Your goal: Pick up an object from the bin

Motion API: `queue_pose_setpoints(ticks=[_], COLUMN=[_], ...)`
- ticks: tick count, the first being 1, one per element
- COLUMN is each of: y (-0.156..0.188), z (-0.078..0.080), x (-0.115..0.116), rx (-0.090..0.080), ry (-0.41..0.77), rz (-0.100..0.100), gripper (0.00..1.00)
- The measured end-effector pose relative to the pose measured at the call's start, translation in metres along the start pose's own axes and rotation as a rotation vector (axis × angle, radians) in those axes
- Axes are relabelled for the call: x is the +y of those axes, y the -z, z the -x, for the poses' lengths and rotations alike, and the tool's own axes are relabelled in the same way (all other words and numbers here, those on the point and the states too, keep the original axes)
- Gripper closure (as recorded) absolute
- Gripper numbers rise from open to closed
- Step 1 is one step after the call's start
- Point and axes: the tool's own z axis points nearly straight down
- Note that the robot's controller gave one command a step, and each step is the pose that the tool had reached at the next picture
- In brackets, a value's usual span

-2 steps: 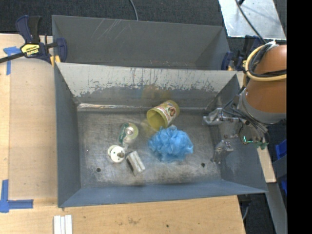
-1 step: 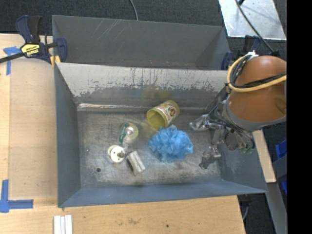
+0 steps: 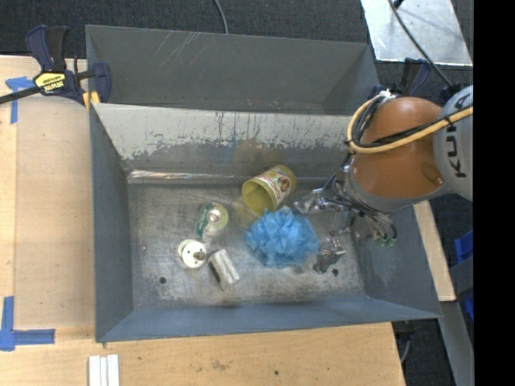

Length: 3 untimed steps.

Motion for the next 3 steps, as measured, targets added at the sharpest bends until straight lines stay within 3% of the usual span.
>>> queue_pose_setpoints(ticks=[1,2,3], y=[-0.041,-0.052,-0.053], z=[-0.003,-0.003,0.004], x=[0.002,0.009,0.028], rx=[0.004,0.006,-0.009], ry=[-0.049,-0.062,0.27], rz=[0.001,0.0,-0.002], gripper=[0.0,0.0,1.0])
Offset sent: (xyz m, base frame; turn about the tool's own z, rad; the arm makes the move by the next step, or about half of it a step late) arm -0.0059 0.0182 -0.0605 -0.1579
